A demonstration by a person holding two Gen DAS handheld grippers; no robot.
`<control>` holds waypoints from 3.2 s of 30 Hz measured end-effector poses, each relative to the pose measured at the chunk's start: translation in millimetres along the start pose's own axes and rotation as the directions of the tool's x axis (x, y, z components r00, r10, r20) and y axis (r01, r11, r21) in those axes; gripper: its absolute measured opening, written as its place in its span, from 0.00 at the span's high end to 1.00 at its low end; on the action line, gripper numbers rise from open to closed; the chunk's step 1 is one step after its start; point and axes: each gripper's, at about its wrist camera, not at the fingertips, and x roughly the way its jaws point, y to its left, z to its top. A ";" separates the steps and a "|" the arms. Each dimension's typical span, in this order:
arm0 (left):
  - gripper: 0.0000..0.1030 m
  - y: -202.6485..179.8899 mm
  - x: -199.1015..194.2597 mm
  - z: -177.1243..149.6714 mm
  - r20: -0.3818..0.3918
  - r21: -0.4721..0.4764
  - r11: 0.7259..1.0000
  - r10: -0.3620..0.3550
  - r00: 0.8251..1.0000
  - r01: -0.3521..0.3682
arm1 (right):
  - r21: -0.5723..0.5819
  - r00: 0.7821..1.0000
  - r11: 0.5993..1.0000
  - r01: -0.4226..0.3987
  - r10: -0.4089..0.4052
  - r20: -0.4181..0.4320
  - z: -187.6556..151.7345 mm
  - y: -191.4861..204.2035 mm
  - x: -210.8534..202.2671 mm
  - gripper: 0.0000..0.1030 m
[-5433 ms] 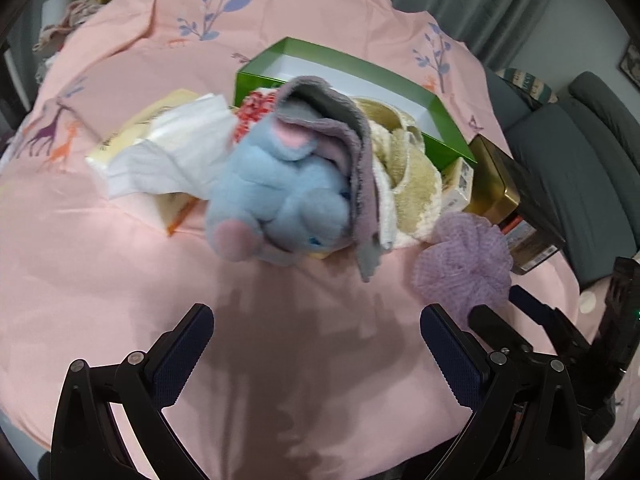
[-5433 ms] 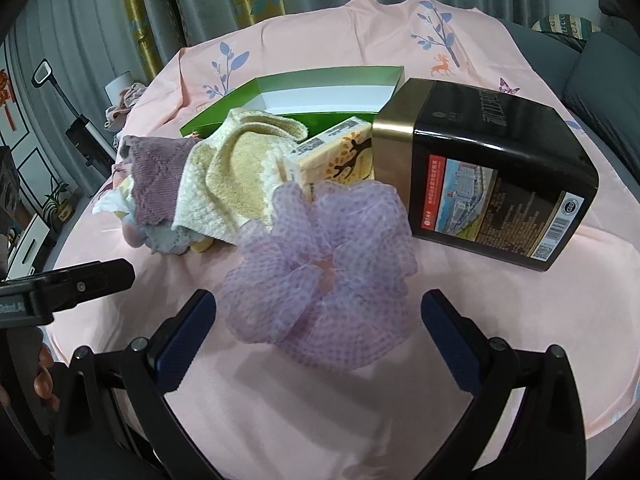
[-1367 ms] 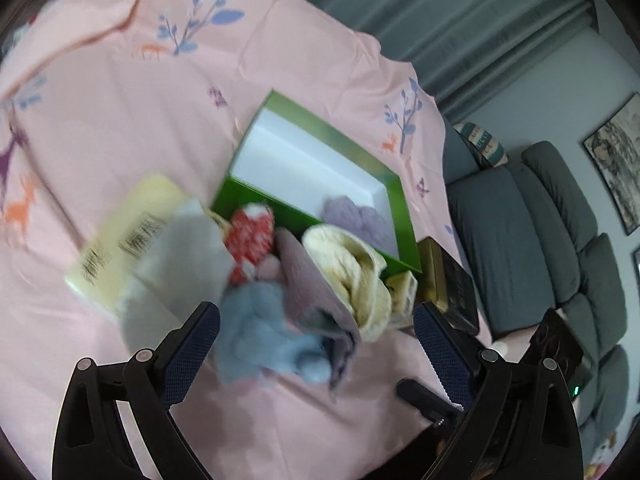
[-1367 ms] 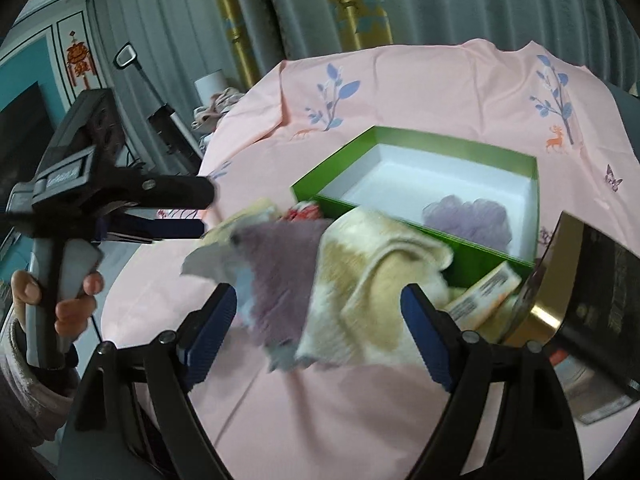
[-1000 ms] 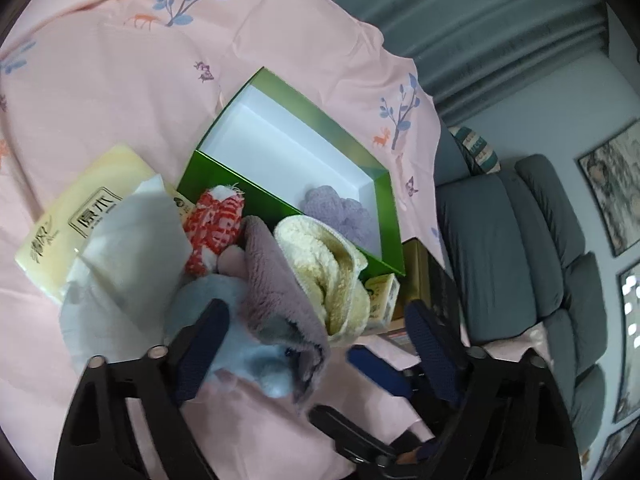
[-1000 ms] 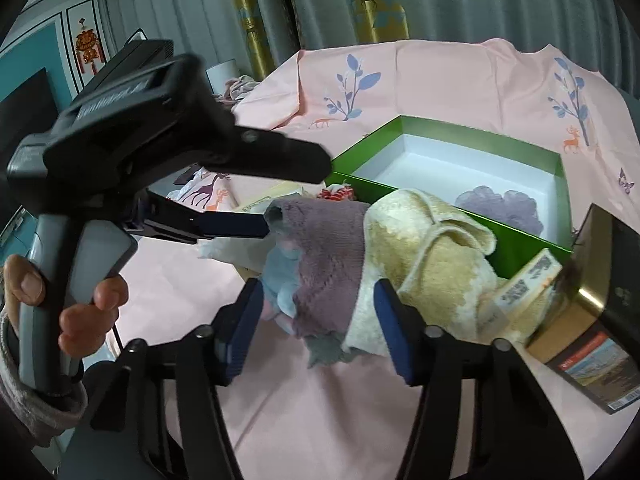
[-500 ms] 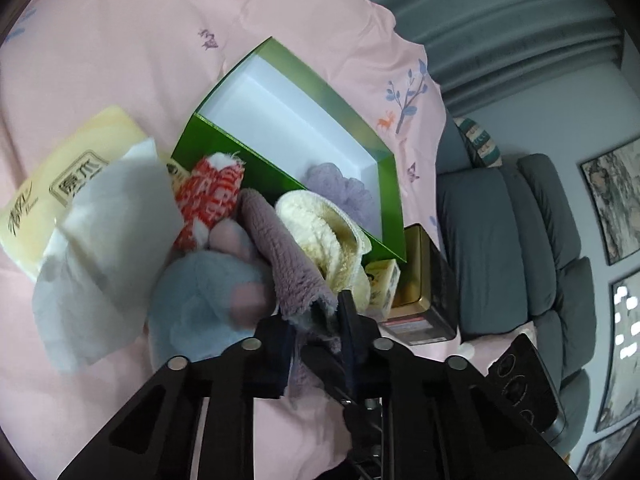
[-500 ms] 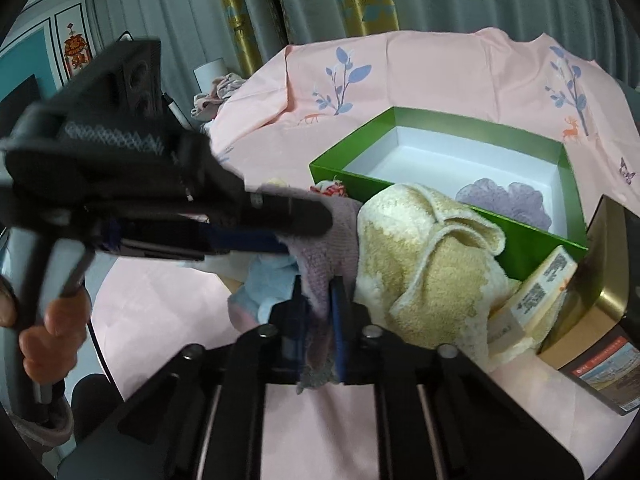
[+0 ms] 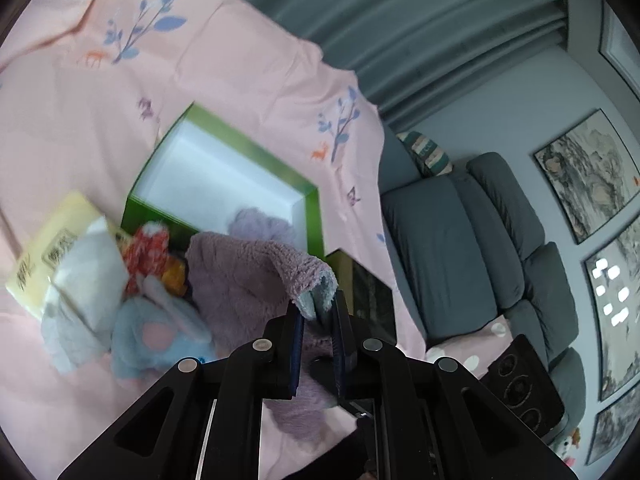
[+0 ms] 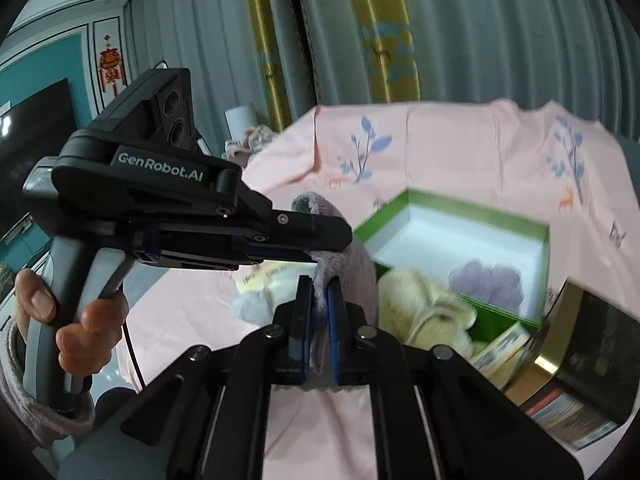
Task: Organize soft objects
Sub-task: 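Place the mauve cloth into the green box and release, then grasp the cream knitted towel with the left tool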
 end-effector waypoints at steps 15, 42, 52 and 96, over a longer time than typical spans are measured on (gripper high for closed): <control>0.88 -56.5 27.0 82.4 0.059 0.149 0.988 0.041 0.997 -0.049 | -0.055 0.986 0.991 0.118 -0.110 0.127 81.2 -51.3 7.7 0.93; 0.11 68.5 148.3 101.4 -0.144 0.000 0.962 0.271 0.952 -0.274 | 0.022 0.929 0.953 0.303 -0.291 -0.228 25.9 -115.9 119.6 0.35; 0.09 62.9 92.4 74.9 -0.064 0.056 0.972 0.233 0.970 -0.230 | 0.105 0.984 0.979 0.175 -0.170 -0.053 10.2 -108.6 45.5 0.21; 0.07 66.5 128.7 6.6 -0.180 0.014 0.976 0.216 0.960 -0.217 | 0.291 0.979 0.956 0.037 0.024 -0.203 -97.9 -98.1 81.0 0.62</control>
